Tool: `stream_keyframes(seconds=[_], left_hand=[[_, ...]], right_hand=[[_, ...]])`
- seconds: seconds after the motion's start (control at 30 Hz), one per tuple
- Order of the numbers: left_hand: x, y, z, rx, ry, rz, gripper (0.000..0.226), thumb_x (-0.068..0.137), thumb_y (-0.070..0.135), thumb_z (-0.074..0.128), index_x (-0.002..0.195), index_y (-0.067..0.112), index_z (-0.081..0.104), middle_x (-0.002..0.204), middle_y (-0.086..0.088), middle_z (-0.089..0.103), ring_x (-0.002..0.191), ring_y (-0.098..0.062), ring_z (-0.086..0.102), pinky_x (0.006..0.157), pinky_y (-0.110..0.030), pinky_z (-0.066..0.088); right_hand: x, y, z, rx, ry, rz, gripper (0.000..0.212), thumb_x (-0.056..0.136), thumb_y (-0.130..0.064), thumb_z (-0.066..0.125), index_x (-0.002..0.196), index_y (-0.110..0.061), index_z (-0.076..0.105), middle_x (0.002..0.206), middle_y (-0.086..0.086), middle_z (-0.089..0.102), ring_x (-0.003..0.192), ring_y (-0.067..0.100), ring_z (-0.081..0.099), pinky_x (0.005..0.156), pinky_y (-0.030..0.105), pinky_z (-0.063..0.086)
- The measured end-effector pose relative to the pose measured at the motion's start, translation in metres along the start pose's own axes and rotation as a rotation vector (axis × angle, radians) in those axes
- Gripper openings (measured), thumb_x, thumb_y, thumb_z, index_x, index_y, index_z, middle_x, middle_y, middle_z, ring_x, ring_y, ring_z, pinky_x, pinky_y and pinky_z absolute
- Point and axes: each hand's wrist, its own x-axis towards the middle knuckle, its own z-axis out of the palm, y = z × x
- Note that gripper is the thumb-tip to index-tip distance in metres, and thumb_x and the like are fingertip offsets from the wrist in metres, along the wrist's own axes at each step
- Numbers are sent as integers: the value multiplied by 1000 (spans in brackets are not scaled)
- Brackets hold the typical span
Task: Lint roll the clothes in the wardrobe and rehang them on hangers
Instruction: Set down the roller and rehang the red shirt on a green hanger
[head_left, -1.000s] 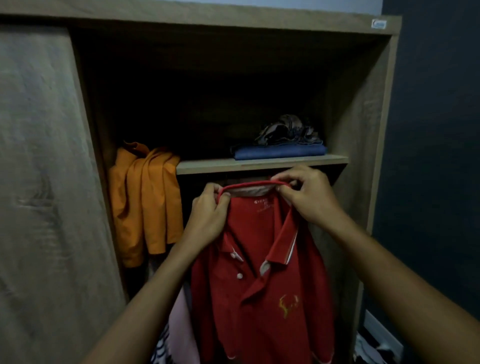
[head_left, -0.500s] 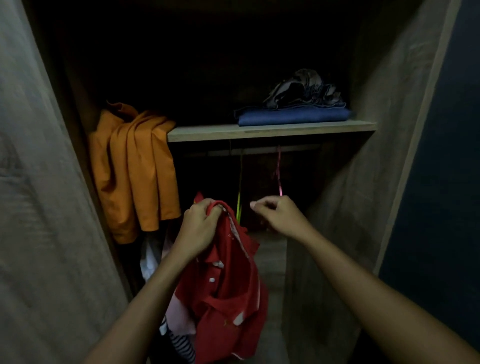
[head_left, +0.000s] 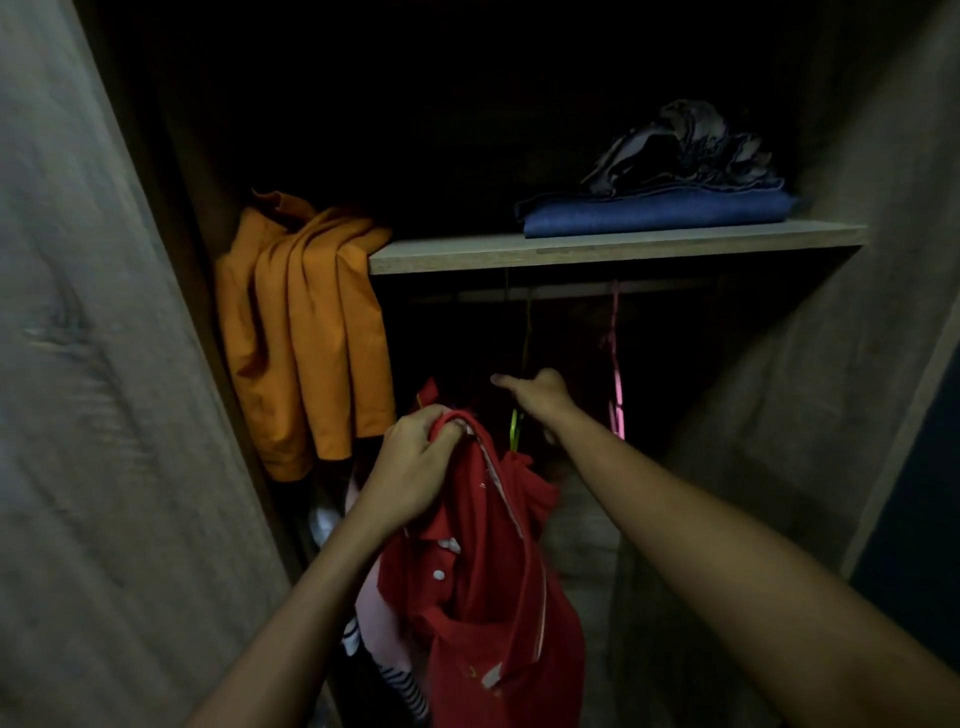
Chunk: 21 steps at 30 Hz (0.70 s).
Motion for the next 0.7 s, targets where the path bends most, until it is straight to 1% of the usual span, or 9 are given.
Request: stream_keyframes(seconds=[0.03, 0.1, 0.17, 0.23, 0.3, 0.4, 0.53, 0.63, 0.7], left_hand=[[1, 0, -1, 3, 7, 2, 22, 97, 18, 52, 87, 14, 71, 81, 3, 70, 78, -7, 65, 74, -31, 51], [2, 1, -3, -2, 22, 8, 21, 97, 18, 52, 86, 15, 71, 78, 5, 69, 72, -2, 62, 70, -24, 47], [4, 5, -7, -16, 34, 19, 21, 98, 19, 52, 87, 17, 70, 78, 4, 69, 71, -2, 62, 67, -19, 45], [4, 10, -11, -30, 50, 35, 21, 98, 20, 51, 87, 18, 69, 79, 4, 68, 73, -2, 63, 66, -16, 46], [5, 16, -15, -48, 76, 55, 21, 98, 21, 51, 87, 19, 69, 81, 4, 69, 76, -3, 64, 68, -18, 48], [7, 22, -19, -72, 100, 88, 21, 98, 21, 50, 89, 18, 69, 86, 1, 71, 82, -8, 66, 72, -21, 49], [11, 32, -21, -85, 108, 117, 21, 98, 19, 50, 91, 18, 70, 87, 2, 71, 82, -5, 65, 72, -17, 48], [12, 36, -21, -90, 128, 118, 20, 98, 19, 50, 91, 17, 70, 85, 2, 70, 80, -5, 64, 69, -16, 46], [11, 36, -22, -96, 130, 118, 21, 98, 19, 50, 91, 17, 69, 84, 3, 69, 78, -4, 63, 67, -15, 46]], right_hand=[[2, -2, 1, 3, 14, 11, 29, 84, -22, 74, 103, -5, 61, 90, 5, 59, 82, 17, 58, 68, 25, 42], [7, -4, 2, 11, 23, 38, 12, 85, -9, 71, 88, -4, 61, 82, 8, 58, 64, 16, 54, 54, 25, 42], [17, -4, 2, 3, 29, 48, 22, 84, 0, 68, 69, -10, 55, 68, 7, 54, 51, 14, 45, 39, 20, 37], [22, -6, 0, -30, 40, 39, 29, 87, 5, 61, 64, -13, 54, 60, 5, 50, 48, 14, 43, 30, 13, 31], [25, -6, -4, -69, 35, 46, 29, 89, 3, 59, 64, -11, 55, 59, 6, 50, 48, 15, 44, 30, 12, 31], [29, 2, -9, -164, 37, 50, 29, 88, -5, 65, 60, -9, 57, 54, 6, 52, 43, 13, 45, 38, 18, 34], [33, 5, -13, -166, 34, 39, 27, 88, -4, 63, 62, -9, 64, 53, 5, 54, 37, 9, 46, 36, 18, 35], [24, 4, -10, -99, 11, 11, 16, 89, 0, 62, 74, -6, 62, 63, 7, 59, 37, 7, 48, 33, 16, 36], [12, 8, -7, -60, -21, -15, 18, 90, 5, 56, 79, -9, 55, 66, 8, 59, 32, 3, 46, 32, 15, 35]])
